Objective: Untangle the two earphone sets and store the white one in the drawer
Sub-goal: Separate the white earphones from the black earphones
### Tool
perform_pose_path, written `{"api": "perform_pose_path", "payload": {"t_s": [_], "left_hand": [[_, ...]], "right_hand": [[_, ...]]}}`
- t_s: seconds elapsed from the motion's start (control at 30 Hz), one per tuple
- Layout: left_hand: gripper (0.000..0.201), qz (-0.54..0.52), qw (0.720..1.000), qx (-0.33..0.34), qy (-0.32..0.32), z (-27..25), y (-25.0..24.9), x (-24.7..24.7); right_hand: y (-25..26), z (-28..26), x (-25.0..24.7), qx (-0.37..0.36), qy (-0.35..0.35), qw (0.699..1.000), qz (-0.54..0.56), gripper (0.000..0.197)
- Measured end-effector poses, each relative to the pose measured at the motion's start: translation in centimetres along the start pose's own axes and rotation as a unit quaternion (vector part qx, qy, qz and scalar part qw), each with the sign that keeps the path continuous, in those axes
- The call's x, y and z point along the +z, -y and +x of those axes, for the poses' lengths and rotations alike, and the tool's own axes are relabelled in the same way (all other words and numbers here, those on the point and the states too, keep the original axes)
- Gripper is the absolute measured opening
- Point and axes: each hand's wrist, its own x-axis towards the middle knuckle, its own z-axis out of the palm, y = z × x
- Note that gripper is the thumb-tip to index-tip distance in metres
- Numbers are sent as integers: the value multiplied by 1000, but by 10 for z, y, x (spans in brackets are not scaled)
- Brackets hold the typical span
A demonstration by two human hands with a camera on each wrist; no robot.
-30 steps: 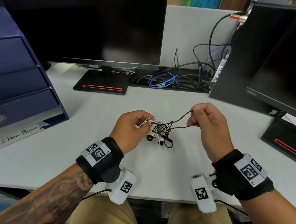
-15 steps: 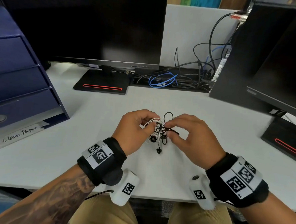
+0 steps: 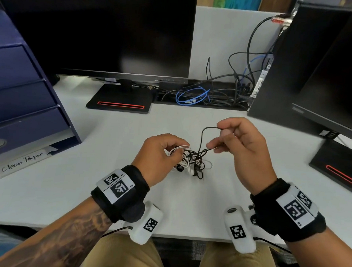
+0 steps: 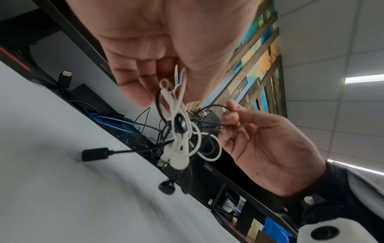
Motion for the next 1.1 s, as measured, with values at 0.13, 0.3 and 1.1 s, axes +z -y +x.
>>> {"api": "perform_pose_path", "payload": {"t_s": [0.13,0.3,1.1], "left_hand": [[24,14,1000,14,-6,1,0,-1],[24,24,999,13,-22,5,2,-8],[23,45,998,-6,-39,9,3,-17]], "right_hand": [[-1,-1,-3,-7,3,998,-68,29],[-10,-4,-8,-40,99,910,-401,6],[7,6,-12,-63,-128,981,-131,19]]}}
